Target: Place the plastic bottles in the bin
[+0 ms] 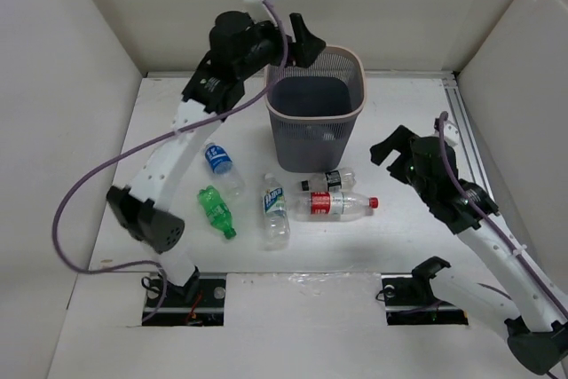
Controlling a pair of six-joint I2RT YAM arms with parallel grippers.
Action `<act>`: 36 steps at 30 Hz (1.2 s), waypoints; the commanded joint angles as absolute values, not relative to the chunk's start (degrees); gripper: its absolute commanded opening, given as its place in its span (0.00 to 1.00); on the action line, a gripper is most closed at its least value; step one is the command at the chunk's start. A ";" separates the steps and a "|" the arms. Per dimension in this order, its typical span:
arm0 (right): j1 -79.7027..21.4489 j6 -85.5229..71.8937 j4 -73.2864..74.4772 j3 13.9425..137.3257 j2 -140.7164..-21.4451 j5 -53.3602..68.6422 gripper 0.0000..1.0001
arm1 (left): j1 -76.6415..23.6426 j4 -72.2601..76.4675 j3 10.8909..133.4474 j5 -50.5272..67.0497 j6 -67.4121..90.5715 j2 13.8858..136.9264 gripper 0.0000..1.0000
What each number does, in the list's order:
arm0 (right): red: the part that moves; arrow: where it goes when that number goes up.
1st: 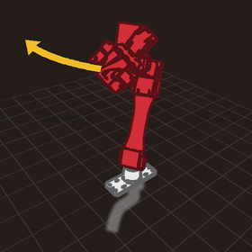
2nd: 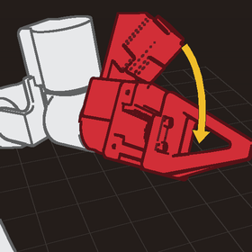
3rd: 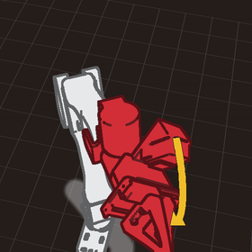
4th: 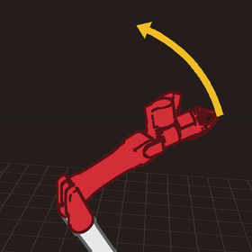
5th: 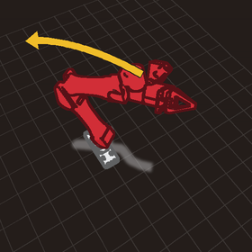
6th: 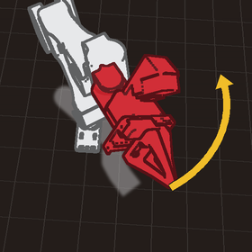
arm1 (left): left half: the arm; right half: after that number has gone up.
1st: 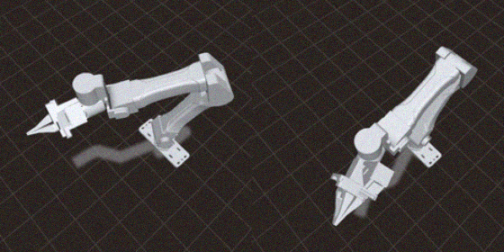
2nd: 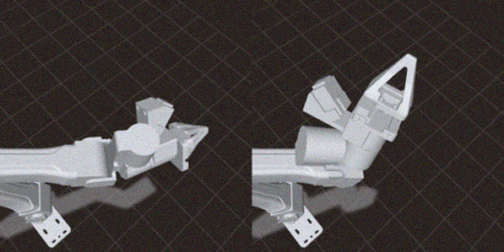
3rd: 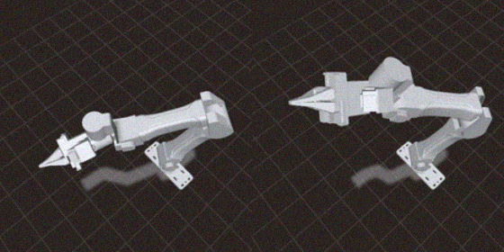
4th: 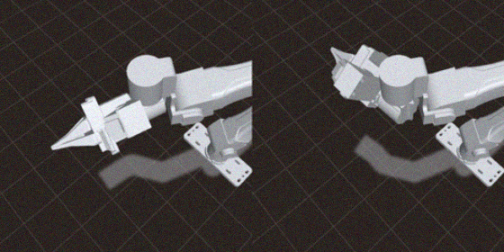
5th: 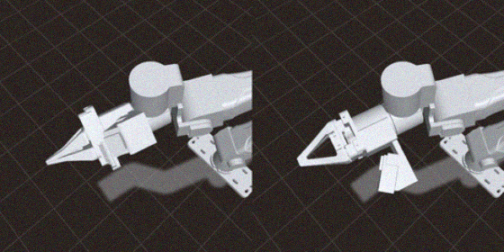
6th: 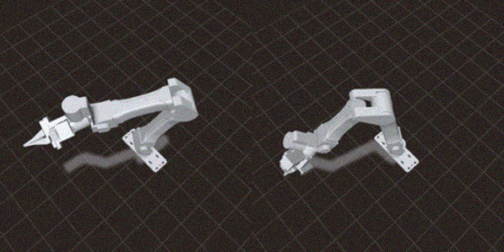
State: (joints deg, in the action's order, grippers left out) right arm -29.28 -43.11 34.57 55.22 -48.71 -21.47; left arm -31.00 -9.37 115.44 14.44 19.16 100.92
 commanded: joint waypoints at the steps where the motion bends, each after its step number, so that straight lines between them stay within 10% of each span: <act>1: -27.95 -55.08 32.61 52.49 -45.97 -23.91 1.00 | -30.85 -6.94 110.34 17.49 19.78 86.42 1.00; 13: -35.33 -91.66 35.33 41.49 -53.44 -25.66 0.97 | -30.85 -15.29 86.67 10.91 17.59 60.22 1.00; 36: -38.14 -98.17 21.02 29.89 -60.91 -17.85 0.94 | -30.85 -18.63 72.51 5.54 18.72 47.99 1.00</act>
State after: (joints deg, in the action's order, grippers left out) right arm -37.60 -96.16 25.28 31.68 -60.45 -19.00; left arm -31.00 -20.67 73.38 6.85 18.11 48.34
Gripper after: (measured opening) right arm 0.937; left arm 0.997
